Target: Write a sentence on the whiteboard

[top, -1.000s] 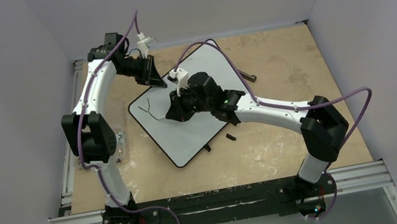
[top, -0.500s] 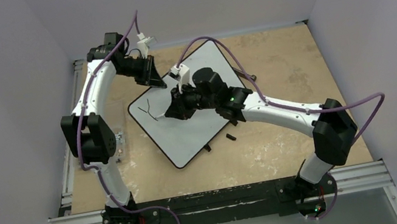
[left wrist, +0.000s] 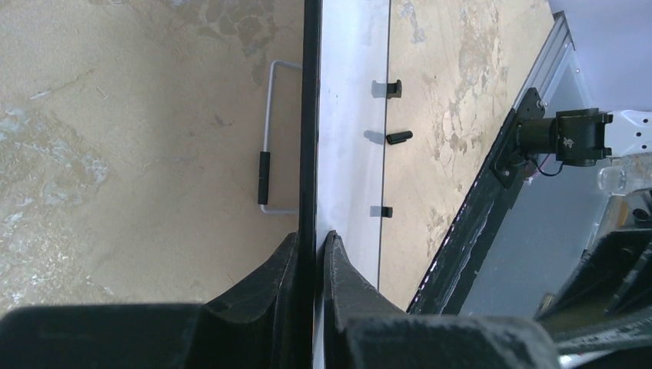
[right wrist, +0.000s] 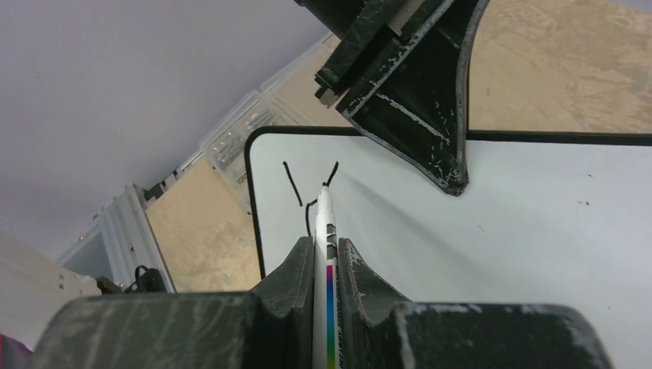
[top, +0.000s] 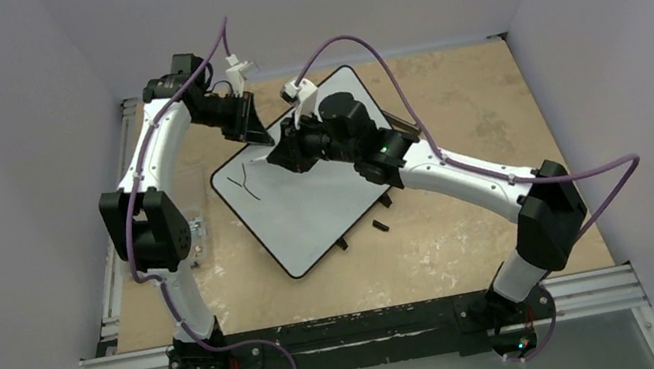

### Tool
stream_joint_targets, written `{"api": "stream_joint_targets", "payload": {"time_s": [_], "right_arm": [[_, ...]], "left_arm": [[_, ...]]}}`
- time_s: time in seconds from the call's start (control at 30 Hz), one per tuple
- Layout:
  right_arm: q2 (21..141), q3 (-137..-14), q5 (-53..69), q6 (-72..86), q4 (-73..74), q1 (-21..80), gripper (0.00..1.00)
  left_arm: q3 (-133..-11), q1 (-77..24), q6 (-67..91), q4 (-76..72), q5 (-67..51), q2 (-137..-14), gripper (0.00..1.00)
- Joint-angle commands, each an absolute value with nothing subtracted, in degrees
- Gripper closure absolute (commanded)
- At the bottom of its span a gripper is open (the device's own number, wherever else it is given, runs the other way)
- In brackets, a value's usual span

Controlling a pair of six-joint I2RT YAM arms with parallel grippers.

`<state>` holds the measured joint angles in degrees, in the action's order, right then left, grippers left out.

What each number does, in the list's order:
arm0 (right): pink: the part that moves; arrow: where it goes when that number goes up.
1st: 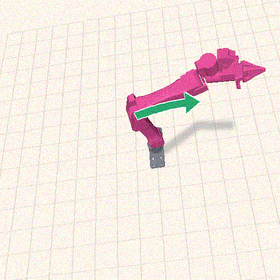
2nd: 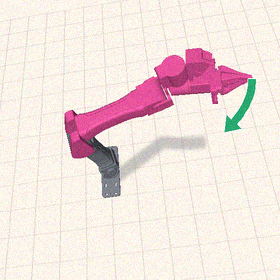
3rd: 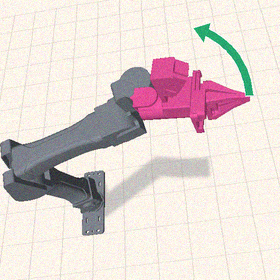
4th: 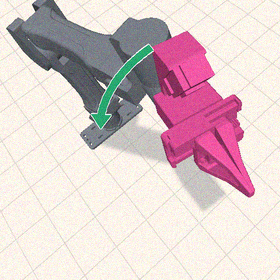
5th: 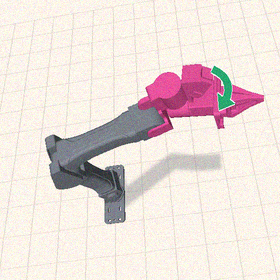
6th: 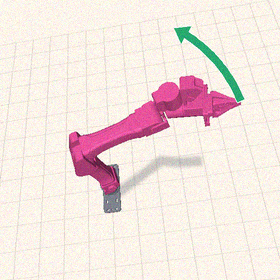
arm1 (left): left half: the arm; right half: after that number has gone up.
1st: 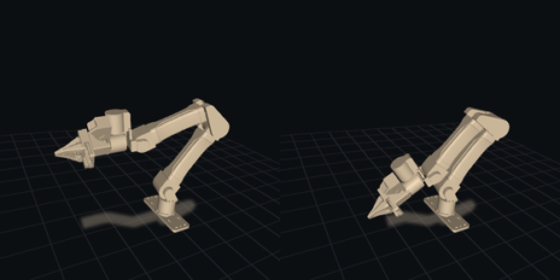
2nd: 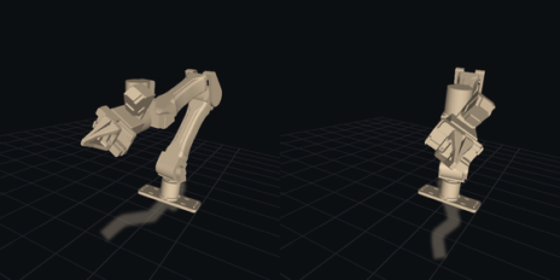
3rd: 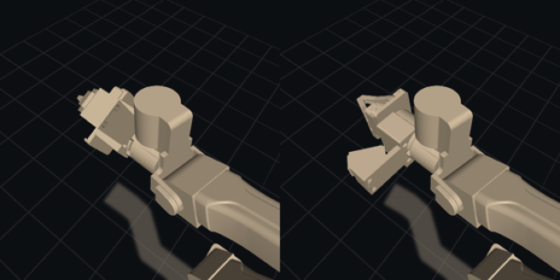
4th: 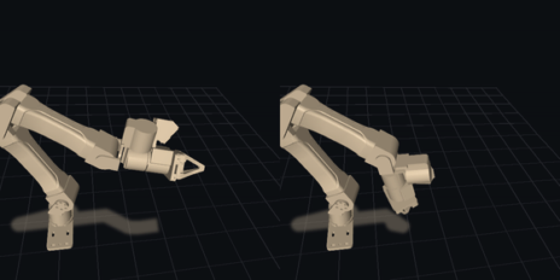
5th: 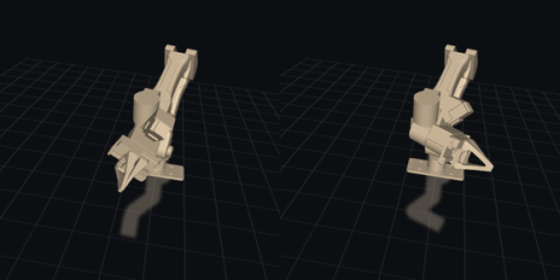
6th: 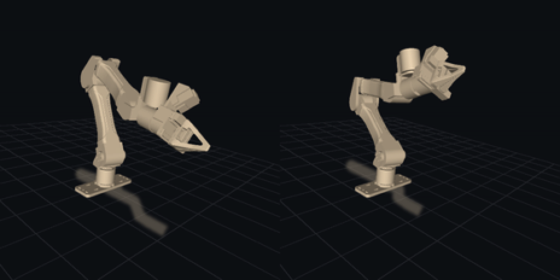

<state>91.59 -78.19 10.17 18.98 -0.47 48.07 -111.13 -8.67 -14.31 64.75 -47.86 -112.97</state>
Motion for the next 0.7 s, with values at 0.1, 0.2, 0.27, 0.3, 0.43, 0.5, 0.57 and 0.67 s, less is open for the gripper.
{"api": "stream_joint_targets", "payload": {"time_s": [0.1, 0.2, 0.27, 0.3, 0.43, 0.5, 0.57, 0.67], "right_arm": [[93.07, -80.36, 7.47, 17.68, -0.60, 47.64, 1.00], [93.52, -80.39, 7.47, 17.64, -0.70, 47.51, 1.00], [93.89, -80.46, 7.62, 17.59, -0.70, 47.46, 1.00], [94.07, -80.57, 7.71, 17.59, -0.70, 47.46, 1.00], [94.93, -80.63, 7.82, 17.62, -0.59, 47.47, 1.00], [95.34, -80.68, 7.92, 17.59, -0.44, 47.46, 1.00], [95.74, -80.68, 8.29, 17.51, -0.23, 47.46, 1.00], [96.12, -80.45, 8.73, 17.57, -0.09, 47.46, 1.00]], "left_arm": [[-110.92, -8.96, -17.99, 63.57, -38.20, -110.21, 1.00], [-110.83, -8.96, -17.98, 63.60, -38.22, -110.21, 1.00], [-110.83, -8.96, -17.94, 63.62, -38.22, -110.13, 1.00], [-110.84, -9.04, -17.93, 63.65, -38.23, -110.13, 1.00], [-110.74, -9.05, -18.05, 63.71, -38.14, -110.03, 1.00], [-110.74, -9.07, -18.02, 63.56, -38.14, -109.97, 1.00], [-110.74, -9.05, -18.07, 63.59, -38.09, -110.03, 1.00], [-110.74, -9.05, -18.05, 63.65, -38.01, -109.98, 1.00]]}}
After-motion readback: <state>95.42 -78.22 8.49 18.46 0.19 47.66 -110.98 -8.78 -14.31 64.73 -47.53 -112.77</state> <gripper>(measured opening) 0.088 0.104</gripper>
